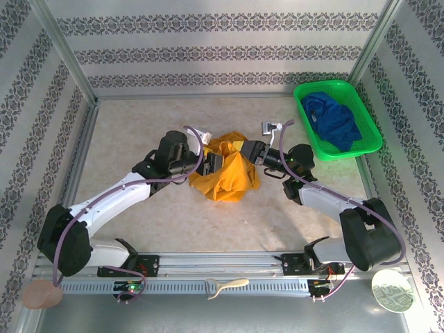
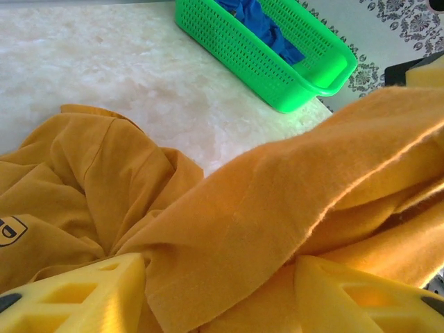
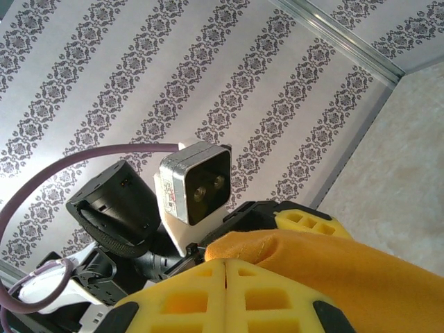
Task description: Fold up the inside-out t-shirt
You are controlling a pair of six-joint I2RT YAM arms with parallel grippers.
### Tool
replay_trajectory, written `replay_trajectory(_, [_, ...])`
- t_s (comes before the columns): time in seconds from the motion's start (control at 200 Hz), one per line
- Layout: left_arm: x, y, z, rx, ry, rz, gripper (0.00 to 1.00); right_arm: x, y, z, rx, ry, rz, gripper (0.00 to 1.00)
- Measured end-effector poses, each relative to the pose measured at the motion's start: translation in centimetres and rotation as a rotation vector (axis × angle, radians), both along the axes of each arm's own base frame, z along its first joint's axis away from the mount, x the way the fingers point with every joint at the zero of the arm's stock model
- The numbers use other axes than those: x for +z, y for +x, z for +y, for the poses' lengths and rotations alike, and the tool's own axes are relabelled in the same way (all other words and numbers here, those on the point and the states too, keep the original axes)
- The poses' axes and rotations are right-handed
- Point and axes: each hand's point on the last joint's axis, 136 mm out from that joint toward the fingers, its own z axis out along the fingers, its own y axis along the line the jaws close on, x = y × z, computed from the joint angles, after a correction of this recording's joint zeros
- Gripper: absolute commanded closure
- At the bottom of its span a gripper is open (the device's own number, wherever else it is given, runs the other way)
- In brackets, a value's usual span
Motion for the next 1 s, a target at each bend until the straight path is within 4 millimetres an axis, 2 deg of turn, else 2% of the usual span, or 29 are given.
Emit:
replay_trajectory(0.115, [-0.3, 0.3, -0.2, 0.003, 0.003, 0.003, 0.49, 0.0, 0.0, 0.0, 0.000, 0.000, 0.000, 1.00])
replay_trajectory(0.25, [-0.6, 1.1, -0.7, 0.004, -0.001, 0.006, 0.76, 0.0, 0.0, 0.0, 0.000, -0.001, 0.003, 1.00])
replay_trajectory(0.35, [-0.4, 2.1, -1.6, -0.006, -0.010, 0.010, 1.00, -0.3, 0.0, 0.0, -0.002, -0.006, 0.005, 1.00])
replay_trajectory(0.44, [0.7, 2.9, -2.5, -0.026, -0.018, 0.005, 1.00, -1.0, 0.1, -0.1, -0.007, -0.019, 0.020, 1.00])
replay_trajectory(0.545, [2.9, 3.1, -2.8, -0.054, -0.040, 0.003, 1.00, -2.0, 0.9, -1.1, -0.046, -0.040, 0.041, 1.00])
replay_trajectory(0.639, [5.1, 2.8, -2.4, -0.085, -0.069, 0.004, 1.00, -3.4, 2.7, -2.4, -0.109, -0.064, 0.069, 0.58])
replay_trajectory(0.674, [5.8, 2.6, -1.9, -0.096, -0.082, 0.008, 1.00, -4.1, 3.3, -2.8, -0.131, -0.077, 0.086, 0.49])
replay_trajectory(0.709, [6.4, 2.3, -1.4, -0.107, -0.097, 0.014, 1.00, -5.0, 4.0, -3.1, -0.153, -0.093, 0.107, 0.45])
replay_trajectory(0.809, [8.2, 1.5, 0.0, -0.131, -0.163, 0.046, 1.00, -7.4, 5.4, -3.7, -0.207, -0.147, 0.169, 0.43])
replay_trajectory(0.884, [9.3, 1.0, 1.1, -0.138, -0.235, 0.078, 1.00, -8.3, 5.6, -4.1, -0.238, -0.179, 0.200, 0.44])
replay_trajectory(0.944, [9.5, 0.8, 1.9, -0.128, -0.291, 0.113, 1.00, -8.3, 5.4, -4.5, -0.268, -0.204, 0.210, 0.47])
replay_trajectory(0.999, [9.2, 0.8, 2.5, -0.108, -0.328, 0.152, 1.00, -7.3, 4.5, -4.7, -0.295, -0.232, 0.187, 0.53])
